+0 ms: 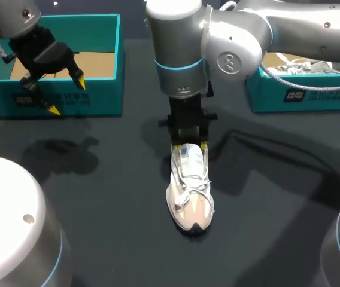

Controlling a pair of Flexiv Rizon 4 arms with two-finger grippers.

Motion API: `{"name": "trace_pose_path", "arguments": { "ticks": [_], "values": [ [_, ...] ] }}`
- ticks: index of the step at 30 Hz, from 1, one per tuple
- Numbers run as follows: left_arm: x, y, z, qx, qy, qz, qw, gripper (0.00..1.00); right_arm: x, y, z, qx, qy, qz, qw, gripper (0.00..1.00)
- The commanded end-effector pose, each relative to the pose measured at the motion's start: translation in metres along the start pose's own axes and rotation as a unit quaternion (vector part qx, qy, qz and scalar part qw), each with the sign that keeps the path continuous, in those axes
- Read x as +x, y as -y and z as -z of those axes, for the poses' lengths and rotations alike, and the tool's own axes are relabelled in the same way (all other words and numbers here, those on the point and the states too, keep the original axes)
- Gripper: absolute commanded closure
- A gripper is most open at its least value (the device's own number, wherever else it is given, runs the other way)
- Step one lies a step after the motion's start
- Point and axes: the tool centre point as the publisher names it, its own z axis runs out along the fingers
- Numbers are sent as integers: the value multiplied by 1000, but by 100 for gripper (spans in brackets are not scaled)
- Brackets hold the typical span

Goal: Take the shoe out of the shoebox, open the shoe tongue, remove and reinsert the insole, then place the shoe into the shoebox

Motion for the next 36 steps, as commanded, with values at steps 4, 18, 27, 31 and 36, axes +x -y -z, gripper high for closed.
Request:
{"name": "trace_pose_path", "arguments": {
  "ticks": [4, 18, 27, 31, 36],
  "values": [
    [0, 0, 0, -1, -1, 0, 1000, 0, 0, 3, 0, 6, -2, 7, 1000, 0],
    [0, 0, 0, -1, -1, 0, 1000, 0, -4, 6, -4, -8, -5, 1, 1000, 0],
    [0, 0, 0, -1, -1, 0, 1000, 0, -6, 8, 5, -34, -4, -2, 999, 0],
    [0, 0, 0, -1, -1, 0, 1000, 0, -6, 12, 10, -59, -4, -4, 998, 0],
    [0, 0, 0, -1, -1, 0, 1000, 0, -9, 11, 17, -89, -1, -11, 996, 0]
  ]
}}
